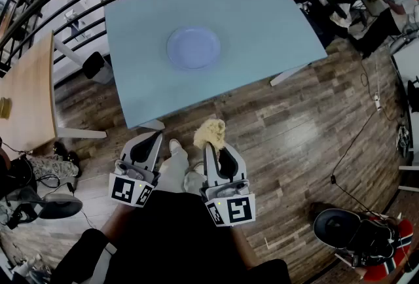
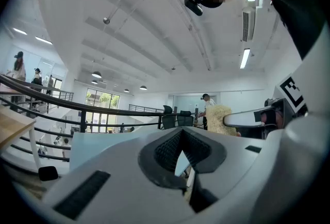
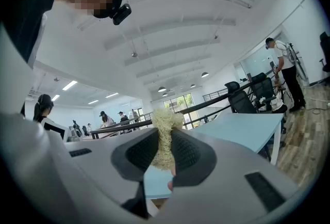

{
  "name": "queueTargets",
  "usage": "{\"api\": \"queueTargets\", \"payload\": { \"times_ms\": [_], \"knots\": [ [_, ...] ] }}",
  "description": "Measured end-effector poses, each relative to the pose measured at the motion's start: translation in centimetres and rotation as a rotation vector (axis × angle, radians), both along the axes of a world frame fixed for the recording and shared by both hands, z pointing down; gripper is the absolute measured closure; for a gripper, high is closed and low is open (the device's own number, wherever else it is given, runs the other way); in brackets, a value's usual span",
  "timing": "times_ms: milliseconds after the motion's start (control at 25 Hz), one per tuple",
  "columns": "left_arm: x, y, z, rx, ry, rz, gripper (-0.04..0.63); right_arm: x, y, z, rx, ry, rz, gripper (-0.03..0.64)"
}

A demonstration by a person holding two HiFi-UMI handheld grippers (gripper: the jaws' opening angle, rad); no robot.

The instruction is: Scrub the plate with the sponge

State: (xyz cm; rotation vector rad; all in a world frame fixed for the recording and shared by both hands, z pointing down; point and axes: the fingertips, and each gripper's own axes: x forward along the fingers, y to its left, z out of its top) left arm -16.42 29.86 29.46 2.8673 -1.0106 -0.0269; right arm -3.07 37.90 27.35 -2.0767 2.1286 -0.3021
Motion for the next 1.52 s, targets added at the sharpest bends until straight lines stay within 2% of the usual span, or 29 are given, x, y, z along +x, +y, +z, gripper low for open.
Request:
{"api": "queueTargets", "payload": {
  "times_ms": [240, 440, 720, 1000, 1520],
  "knots": [
    [-0.4, 4.4, -0.4, 0.008, 0.004, -0.02, 0.594, -0.1, 4.0, -1.0, 0.01, 0.037, -0.02, 0.545],
    [0.3, 6.4, -2.3, 0.047, 0.023, 0.007, 0.594, -0.2, 6.7, -2.3, 0.026, 0.08, -0.005, 0.545],
    [1.3, 6.6, -2.9, 0.056, 0.033, 0.025, 0.594, -0.3, 6.7, -2.7, 0.027, 0.091, -0.005, 0.545],
    [0.3, 7.0, -2.7, 0.049, 0.035, 0.021, 0.594, -1.0, 7.3, -3.0, 0.038, 0.085, 0.004, 0.545],
    [3.2, 6.5, -1.9, 0.042, 0.051, 0.004, 0.594, 2.5, 7.1, -2.1, 0.019, 0.067, 0.018, 0.543]
  ]
}}
